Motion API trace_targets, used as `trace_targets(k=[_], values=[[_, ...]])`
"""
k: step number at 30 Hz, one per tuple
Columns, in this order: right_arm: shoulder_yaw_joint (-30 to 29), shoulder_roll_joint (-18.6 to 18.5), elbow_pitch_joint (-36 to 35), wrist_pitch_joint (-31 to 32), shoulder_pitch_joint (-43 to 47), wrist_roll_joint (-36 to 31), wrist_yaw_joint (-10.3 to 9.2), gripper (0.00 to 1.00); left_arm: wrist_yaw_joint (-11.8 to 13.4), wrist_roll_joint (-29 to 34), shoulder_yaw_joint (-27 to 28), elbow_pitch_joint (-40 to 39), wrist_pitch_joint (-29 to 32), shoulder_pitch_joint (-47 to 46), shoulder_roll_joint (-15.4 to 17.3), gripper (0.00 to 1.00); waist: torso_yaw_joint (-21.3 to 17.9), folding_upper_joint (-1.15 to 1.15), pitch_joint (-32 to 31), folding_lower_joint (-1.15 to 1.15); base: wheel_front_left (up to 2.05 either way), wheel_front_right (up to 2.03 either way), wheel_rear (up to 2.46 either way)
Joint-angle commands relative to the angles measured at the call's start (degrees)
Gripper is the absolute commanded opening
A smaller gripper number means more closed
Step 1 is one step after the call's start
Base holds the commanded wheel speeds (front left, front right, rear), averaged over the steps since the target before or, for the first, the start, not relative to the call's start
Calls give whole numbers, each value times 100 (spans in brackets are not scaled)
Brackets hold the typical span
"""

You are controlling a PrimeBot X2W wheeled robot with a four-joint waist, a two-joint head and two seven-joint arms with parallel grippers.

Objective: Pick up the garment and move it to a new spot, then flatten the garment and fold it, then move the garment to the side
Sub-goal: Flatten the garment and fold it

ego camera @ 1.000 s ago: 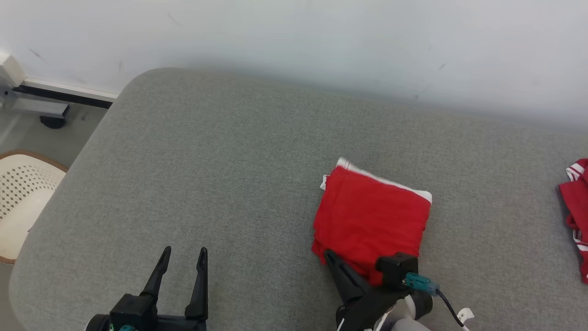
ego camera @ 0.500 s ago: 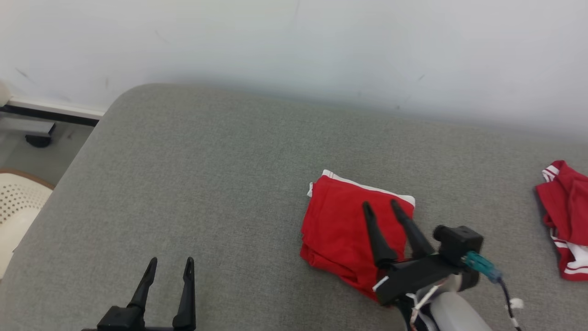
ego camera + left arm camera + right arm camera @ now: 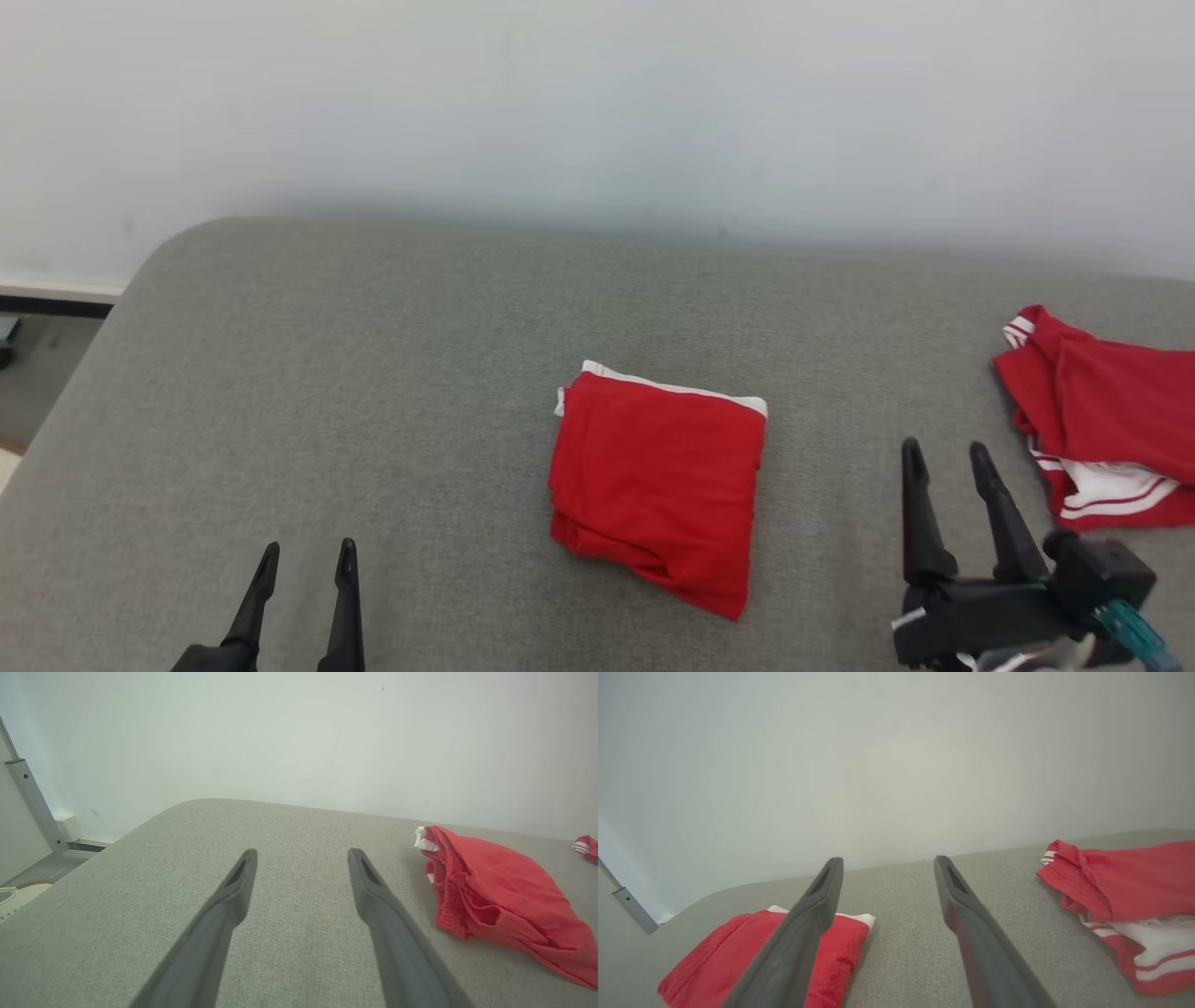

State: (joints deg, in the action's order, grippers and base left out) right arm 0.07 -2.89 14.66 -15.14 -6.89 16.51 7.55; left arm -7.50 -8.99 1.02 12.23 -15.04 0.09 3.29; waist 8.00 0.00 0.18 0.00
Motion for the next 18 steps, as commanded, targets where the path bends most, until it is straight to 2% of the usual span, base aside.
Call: trace_targets(k=[1,9,18], values=[[-37,1,-58,-7,104,-52,-13,100,7,52,31,-18,-7,101,-4,100,-129,0,-24,0,0,0,0],[-97,2,-450,-7,816,-162,-13,100,7,150,90,-56,-6,129,-10,100,-363,0,-78,0,0,0,0],[89,0,-256,-7,1084,-119,-13,100,7,272,38,-12,-6,205,-18,100,-426,0,-163,0,0,0,0]])
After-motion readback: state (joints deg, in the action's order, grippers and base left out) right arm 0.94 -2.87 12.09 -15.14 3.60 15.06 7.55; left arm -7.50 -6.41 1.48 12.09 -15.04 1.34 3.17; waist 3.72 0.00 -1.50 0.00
